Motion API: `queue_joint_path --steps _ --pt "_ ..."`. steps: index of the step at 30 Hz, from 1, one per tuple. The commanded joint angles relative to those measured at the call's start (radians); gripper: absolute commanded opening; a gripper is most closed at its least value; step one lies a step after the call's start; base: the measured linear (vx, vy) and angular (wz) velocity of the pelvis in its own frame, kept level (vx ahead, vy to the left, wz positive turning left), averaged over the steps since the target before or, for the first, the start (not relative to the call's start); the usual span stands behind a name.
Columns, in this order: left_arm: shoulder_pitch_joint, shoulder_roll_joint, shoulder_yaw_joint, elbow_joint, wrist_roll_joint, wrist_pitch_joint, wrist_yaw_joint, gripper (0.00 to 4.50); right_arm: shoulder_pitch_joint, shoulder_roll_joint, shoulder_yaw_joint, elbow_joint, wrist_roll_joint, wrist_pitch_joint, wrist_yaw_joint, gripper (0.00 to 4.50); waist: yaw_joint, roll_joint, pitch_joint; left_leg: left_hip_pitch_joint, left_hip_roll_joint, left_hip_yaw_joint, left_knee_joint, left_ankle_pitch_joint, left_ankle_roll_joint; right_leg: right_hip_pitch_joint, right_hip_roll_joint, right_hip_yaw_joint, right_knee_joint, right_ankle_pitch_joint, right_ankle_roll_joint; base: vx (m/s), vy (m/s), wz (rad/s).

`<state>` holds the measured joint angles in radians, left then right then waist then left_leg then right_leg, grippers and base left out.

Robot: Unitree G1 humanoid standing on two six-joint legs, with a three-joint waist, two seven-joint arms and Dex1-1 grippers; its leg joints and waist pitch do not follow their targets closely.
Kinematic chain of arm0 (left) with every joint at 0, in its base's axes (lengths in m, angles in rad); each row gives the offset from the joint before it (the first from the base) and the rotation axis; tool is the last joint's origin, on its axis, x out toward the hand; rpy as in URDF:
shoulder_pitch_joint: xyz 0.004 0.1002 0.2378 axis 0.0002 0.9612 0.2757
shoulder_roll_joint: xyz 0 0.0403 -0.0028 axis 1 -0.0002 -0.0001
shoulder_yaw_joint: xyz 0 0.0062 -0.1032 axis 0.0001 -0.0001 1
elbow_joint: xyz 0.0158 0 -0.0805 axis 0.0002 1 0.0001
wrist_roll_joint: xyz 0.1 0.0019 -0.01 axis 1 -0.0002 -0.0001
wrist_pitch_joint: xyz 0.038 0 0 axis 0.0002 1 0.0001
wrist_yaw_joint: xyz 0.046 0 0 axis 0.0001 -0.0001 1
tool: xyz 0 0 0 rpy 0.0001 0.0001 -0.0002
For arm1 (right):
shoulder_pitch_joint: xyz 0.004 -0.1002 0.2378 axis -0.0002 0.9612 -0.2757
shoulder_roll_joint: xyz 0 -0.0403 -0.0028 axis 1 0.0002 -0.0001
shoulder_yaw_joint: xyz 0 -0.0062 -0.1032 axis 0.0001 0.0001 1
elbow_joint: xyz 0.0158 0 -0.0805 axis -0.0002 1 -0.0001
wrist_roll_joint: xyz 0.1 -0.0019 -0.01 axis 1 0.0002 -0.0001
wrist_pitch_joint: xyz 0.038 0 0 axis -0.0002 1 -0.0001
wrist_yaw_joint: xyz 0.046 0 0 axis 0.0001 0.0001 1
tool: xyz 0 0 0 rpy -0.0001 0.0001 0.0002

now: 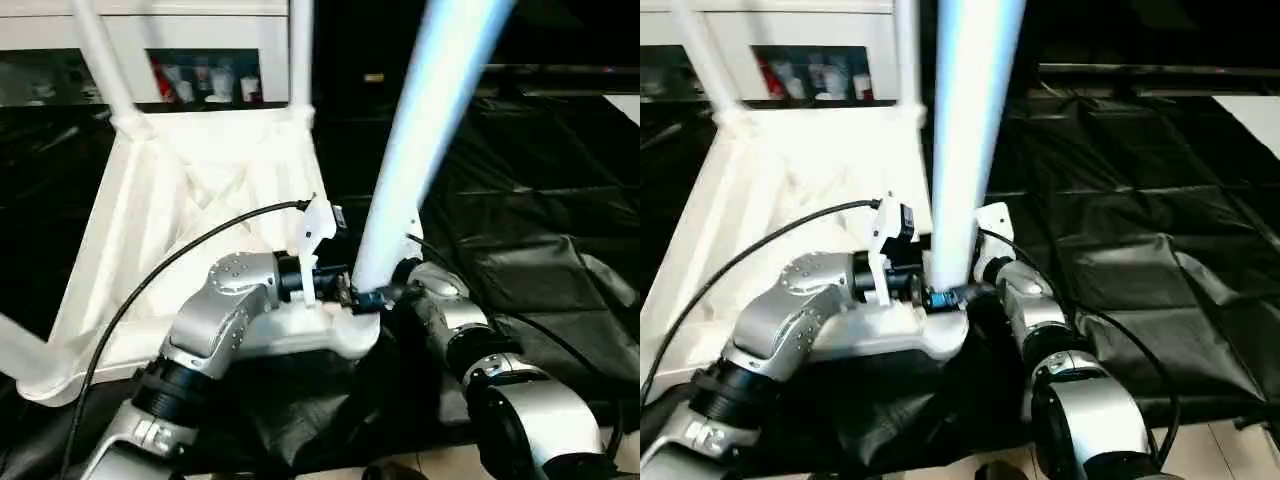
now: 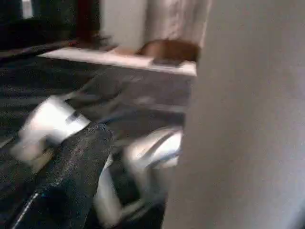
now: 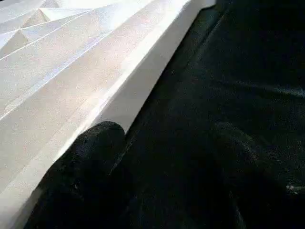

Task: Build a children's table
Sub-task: Rotate table base, then rotate leg to tighten

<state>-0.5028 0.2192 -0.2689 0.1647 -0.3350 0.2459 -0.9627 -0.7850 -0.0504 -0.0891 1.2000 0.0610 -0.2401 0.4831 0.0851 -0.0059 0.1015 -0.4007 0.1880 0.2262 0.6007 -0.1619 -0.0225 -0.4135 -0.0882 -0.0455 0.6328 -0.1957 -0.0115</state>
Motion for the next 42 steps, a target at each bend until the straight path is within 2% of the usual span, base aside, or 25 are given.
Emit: queue_joint_path --steps 1,2,4,7,9,10,11,14,15,16,17,18,19,21,22,23,24,26,27,28,30,33,34,42 --pt "-0.001 0.029 0.027 0.042 0.047 -0.022 0.029 4.48 -0.007 -0.026 -0.018 -0.018 0.015 -0.001 0.015 3.60 0.009 0.014 -0.098 0.036 0.048 -0.032 -0.066 -0.191 0.024 0.052 -0.059 0.037 -0.059 -0.041 -0.279 0.000 0.000 0.00" --pt "0.011 0.052 0.034 0.044 0.052 -0.028 0.015 4.48 -0.003 -0.048 -0.028 -0.030 0.024 0.001 0.033 3.60 0.010 0.011 -0.097 0.037 0.048 -0.031 -0.067 -0.198 0.021 0.051 -0.059 0.037 -0.061 -0.053 -0.276 0.000 0.000 0.00" --pt "0.025 0.074 0.038 0.041 0.051 -0.031 -0.006 4.48 0.003 -0.072 -0.034 -0.043 0.031 0.001 0.054 3.60 0.015 0.013 -0.097 0.037 0.049 -0.032 -0.069 -0.208 0.008 0.050 -0.059 0.036 -0.060 -0.077 -0.267 0.000 0.000 0.00" --pt "0.064 0.141 0.023 0.018 0.043 -0.026 -0.081 4.48 0.030 -0.136 -0.014 -0.086 0.023 0.002 0.153 3.60 0.021 0.014 -0.096 0.037 0.048 -0.031 -0.069 -0.228 -0.001 0.048 -0.056 0.035 -0.062 -0.108 -0.257 0.000 0.000 0.00" --pt "0.073 0.155 0.018 0.013 0.039 -0.025 -0.103 4.48 0.038 -0.149 -0.007 -0.100 0.023 0.006 0.186 3.60 0.025 0.013 -0.096 0.036 0.049 -0.030 -0.069 -0.224 0.000 0.047 -0.056 0.035 -0.061 -0.101 -0.256 0.000 0.000 0.00" --pt "0.077 0.194 0.004 0.027 0.053 -0.012 -0.133 4.48 0.077 -0.195 0.029 -0.177 0.021 0.016 0.315 3.60 0.028 0.013 -0.098 0.036 0.047 -0.030 -0.067 -0.221 0.004 0.047 -0.056 0.035 -0.060 -0.093 -0.260 0.000 0.000 0.00" --pt "0.076 0.198 0.002 0.032 0.057 -0.013 -0.135 4.20 0.083 -0.201 0.033 -0.188 0.022 0.018 0.333 3.60 0.033 0.010 -0.097 0.034 0.048 -0.031 -0.066 -0.217 0.013 0.050 -0.055 0.035 -0.061 -0.087 -0.255 0.000 0.000 0.00" --pt "0.051 0.233 -0.030 0.091 0.112 -0.029 -0.154 4.07 0.162 -0.286 0.095 -0.351 0.033 0.058 0.532 3.60 0.038 0.012 -0.096 0.035 0.048 -0.033 -0.067 -0.215 0.027 0.048 -0.055 0.036 -0.064 -0.090 -0.246 0.000 0.000 0.00" --pt "0.051 0.233 -0.030 0.091 0.112 -0.029 -0.154 3.92 0.162 -0.286 0.095 -0.351 0.033 0.058 0.532 3.60 0.041 0.010 -0.097 0.036 0.047 -0.032 -0.065 -0.213 0.029 0.049 -0.054 0.036 -0.063 -0.089 -0.240 0.000 0.000 0.00" --pt "0.041 0.239 -0.042 0.103 0.123 -0.028 -0.165 3.92 0.199 -0.327 0.125 -0.433 0.041 0.086 0.611 3.60 0.042 0.011 -0.095 0.034 0.047 -0.034 -0.067 -0.213 0.028 0.049 -0.053 0.036 -0.066 -0.093 -0.240 0.000 0.000 0.00" --pt "0.035 0.239 -0.048 0.113 0.136 -0.035 -0.163 3.67 0.215 -0.348 0.139 -0.466 0.040 0.093 0.642 3.60 0.048 0.013 -0.098 0.036 0.049 -0.035 -0.066 -0.216 0.027 0.049 -0.056 0.037 -0.064 -0.093 -0.240 0.000 0.000 0.00" --pt "0.029 0.239 -0.055 0.123 0.147 -0.034 -0.161 3.64 0.226 -0.365 0.150 -0.489 0.034 0.087 0.660 3.60 0.048 0.012 -0.097 0.035 0.050 -0.036 -0.067 -0.216 0.026 0.050 -0.056 0.036 -0.065 -0.097 -0.241 0.000 0.000 0.00" --pt "0.024 0.240 -0.065 0.130 0.158 -0.025 -0.161 3.58 0.234 -0.383 0.160 -0.506 0.025 0.079 0.674 3.60 0.053 0.019 -0.098 0.039 0.049 -0.035 -0.066 -0.232 0.020 0.046 -0.058 0.037 -0.067 -0.117 -0.242 0.000 0.000 0.00" --pt "0.016 0.244 -0.083 0.140 0.178 -0.025 -0.165 3.31 0.250 -0.411 0.173 -0.541 0.019 0.088 0.701 3.60 0.055 0.012 -0.096 0.038 0.049 -0.037 -0.068 -0.251 0.011 0.048 -0.061 0.037 -0.072 -0.149 -0.242 0.000 0.000 0.00" --pt "0.008 0.245 -0.098 0.147 0.197 0.004 -0.154 3.22 0.279 -0.450 0.184 -0.610 0.031 0.134 0.752 3.60 0.055 0.018 -0.096 0.037 0.049 -0.038 -0.068 -0.252 0.012 0.049 -0.061 0.038 -0.073 -0.152 -0.241 0.000 0.000 0.00" --pt "0.008 0.245 -0.099 0.148 0.199 0.006 -0.153 3.17 0.283 -0.453 0.184 -0.619 0.033 0.141 0.758 3.60 0.057 0.013 -0.096 0.038 0.049 -0.036 -0.066 -0.249 0.021 0.049 -0.060 0.039 -0.075 -0.149 -0.239 0.000 0.000 0.00" --pt "0.005 0.244 -0.102 0.150 0.204 0.015 -0.151 3.14 0.299 -0.468 0.185 -0.660 0.044 0.171 0.778 3.60 0.057 0.012 -0.096 0.035 0.048 -0.038 -0.066 -0.240 0.024 0.051 -0.062 0.039 -0.073 -0.150 -0.239 0.000 0.000 0.00" --pt "0.005 0.240 -0.100 0.138 0.208 0.037 -0.140 2.97 0.335 -0.498 0.187 -0.750 0.069 0.228 0.811 3.60 0.061 0.016 -0.100 0.033 0.048 -0.040 -0.064 -0.229 0.036 0.052 -0.063 0.038 -0.075 -0.170 -0.232 0.000 0.000 0.00" --pt "0.006 0.240 -0.100 0.137 0.208 0.039 -0.139 2.84 0.338 -0.500 0.187 -0.755 0.070 0.231 0.812 3.60 0.062 0.016 -0.099 0.033 0.048 -0.040 -0.065 -0.231 0.039 0.052 -0.062 0.038 -0.078 -0.179 -0.227 0.000 0.000 0.00" --pt "0.007 0.239 -0.098 0.126 0.208 0.060 -0.134 2.74 0.364 -0.520 0.191 -0.816 0.088 0.272 0.824 3.60 0.063 0.016 -0.100 0.034 0.050 -0.041 -0.065 -0.230 0.039 0.051 -0.063 0.037 -0.078 -0.194 -0.223 0.000 0.000 0.00" --pt "0.009 0.241 -0.099 0.122 0.216 0.065 -0.124 2.69 0.377 -0.528 0.194 -0.843 0.098 0.290 0.829 3.60 0.061 0.016 -0.100 0.033 0.050 -0.042 -0.066 -0.239 0.036 0.048 -0.062 0.036 -0.081 -0.220 -0.219 0.000 0.000 0.00" --pt "0.011 0.248 -0.105 0.122 0.240 0.074 -0.106 2.39 0.404 -0.538 0.197 -0.901 0.115 0.337 0.840 3.60 0.060 0.021 -0.099 0.036 0.050 -0.044 -0.069 -0.270 0.024 0.045 -0.064 0.036 -0.087 -0.266 -0.208 0.000 0.000 0.00" --pt "0.013 0.251 -0.108 0.118 0.240 0.081 -0.113 2.27 0.409 -0.539 0.198 -0.912 0.118 0.345 0.844 3.60 0.060 0.020 -0.100 0.037 0.050 -0.044 -0.069 -0.278 0.019 0.044 -0.065 0.036 -0.089 -0.280 -0.203 0.000 0.000 0.00" --pt "0.024 0.259 -0.112 0.108 0.247 0.104 -0.127 1.67 0.451 -0.564 0.209 -1.011 0.147 0.426 0.855 3.60 0.061 0.022 -0.103 0.034 0.048 -0.046 -0.069 -0.260 0.020 0.045 -0.065 0.037 -0.088 -0.272 -0.189 0.000 0.000 0.00"
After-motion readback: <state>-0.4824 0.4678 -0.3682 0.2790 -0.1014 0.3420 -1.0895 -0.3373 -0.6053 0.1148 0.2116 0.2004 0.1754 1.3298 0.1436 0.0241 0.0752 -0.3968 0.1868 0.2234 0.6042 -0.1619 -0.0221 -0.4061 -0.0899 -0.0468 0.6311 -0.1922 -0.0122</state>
